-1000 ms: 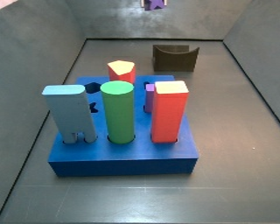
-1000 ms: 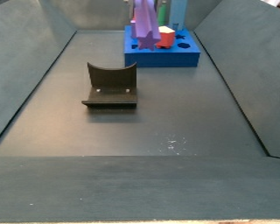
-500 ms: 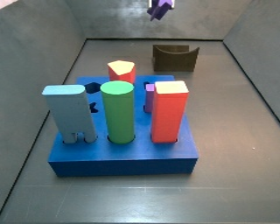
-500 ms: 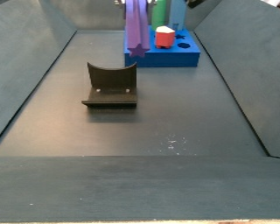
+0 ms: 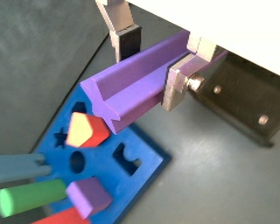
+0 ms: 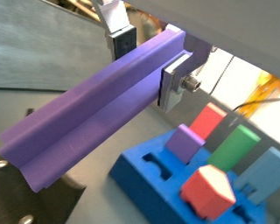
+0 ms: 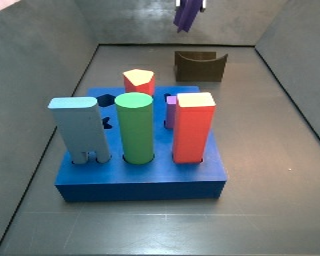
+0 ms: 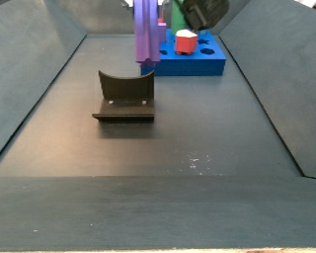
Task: Pick up the star object. Move up. Place the star object on the fixture. Regrasp the star object. Move to above the board. Insert the star object.
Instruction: Place the star object on the fixture.
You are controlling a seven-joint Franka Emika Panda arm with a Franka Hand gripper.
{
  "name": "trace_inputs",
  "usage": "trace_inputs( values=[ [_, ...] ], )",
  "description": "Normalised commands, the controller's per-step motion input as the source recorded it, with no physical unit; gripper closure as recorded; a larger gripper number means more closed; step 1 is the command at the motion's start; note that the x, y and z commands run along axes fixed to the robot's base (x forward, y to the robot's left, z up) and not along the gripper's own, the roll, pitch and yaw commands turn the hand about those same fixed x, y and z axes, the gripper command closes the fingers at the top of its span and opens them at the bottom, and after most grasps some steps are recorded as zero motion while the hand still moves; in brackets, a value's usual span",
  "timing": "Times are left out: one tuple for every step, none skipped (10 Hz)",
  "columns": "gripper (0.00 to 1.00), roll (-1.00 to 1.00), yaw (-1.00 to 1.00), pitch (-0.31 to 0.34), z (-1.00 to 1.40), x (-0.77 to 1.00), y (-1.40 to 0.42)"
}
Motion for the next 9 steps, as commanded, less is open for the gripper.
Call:
trace_inputs(
  values=[
    [1.0,-0.7,-0.21,0.026,-0.02,0.6,0.04],
    [1.0,-0.47,-0.18,-0.006,-0.02,0.55,0.04],
    [1.0,-0.31,-0.16,-0.021,-0.01,0.52,0.04],
    [1.0,-0.21,-0.12,-0.038,-0.01,0.45,0.03],
    [1.0,-0.18,-0.11,-0.037,-0.01,0.38,0.03],
    [1.0,-0.17,-0.08,-0.021,-0.02,0.31,0.04],
    [1.0,-0.17,-0.07,-0.01,-0.02,0.26,0.04],
    [1.0,-0.17,-0.07,-0.002,-0.02,0.23,0.04],
    [1.0,-0.12,-0.14,0.053,-1.0,0.15,0.13]
  ],
)
